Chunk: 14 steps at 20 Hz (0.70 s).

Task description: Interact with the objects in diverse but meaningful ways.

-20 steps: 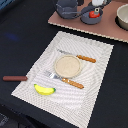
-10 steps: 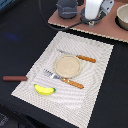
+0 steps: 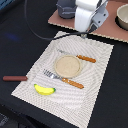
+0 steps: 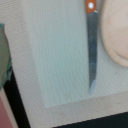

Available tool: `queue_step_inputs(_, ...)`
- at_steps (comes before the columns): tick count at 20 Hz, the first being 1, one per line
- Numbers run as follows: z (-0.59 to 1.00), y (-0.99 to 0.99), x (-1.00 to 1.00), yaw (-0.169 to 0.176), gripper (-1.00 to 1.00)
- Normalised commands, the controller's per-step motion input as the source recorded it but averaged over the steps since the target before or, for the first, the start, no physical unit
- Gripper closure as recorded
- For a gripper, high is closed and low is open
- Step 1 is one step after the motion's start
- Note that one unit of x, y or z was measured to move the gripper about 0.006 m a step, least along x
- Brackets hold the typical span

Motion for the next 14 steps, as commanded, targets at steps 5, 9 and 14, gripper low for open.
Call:
queue_step_inputs(5, -0.18, -0.69, -0.68, -0.037, -1.00)
queue_step_inputs(9, -0.26, -0.65, -0.72, -0.040, -1.00)
queue_step_inputs(14, -0.24, -0.58, -0.79, -0.049, -1.00)
